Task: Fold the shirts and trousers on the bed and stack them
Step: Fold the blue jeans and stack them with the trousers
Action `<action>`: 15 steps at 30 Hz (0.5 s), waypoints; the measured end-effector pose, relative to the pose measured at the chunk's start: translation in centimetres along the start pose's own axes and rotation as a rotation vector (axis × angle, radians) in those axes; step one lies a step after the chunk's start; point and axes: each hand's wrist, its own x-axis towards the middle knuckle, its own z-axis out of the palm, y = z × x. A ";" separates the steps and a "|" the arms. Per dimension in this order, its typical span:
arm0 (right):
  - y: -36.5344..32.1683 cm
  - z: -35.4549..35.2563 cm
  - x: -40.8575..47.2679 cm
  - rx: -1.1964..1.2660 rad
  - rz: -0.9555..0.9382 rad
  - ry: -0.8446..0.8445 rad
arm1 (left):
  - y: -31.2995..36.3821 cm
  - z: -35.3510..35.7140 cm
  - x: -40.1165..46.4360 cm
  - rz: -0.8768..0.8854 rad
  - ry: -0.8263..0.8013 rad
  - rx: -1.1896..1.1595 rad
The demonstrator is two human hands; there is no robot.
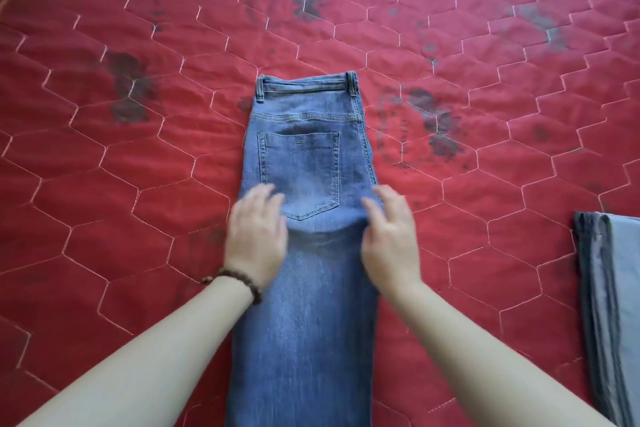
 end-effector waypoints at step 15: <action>-2.3 4.9 -6.1 -0.315 0.091 -0.311 | 1.2 4.3 -5.4 -0.096 -0.309 0.306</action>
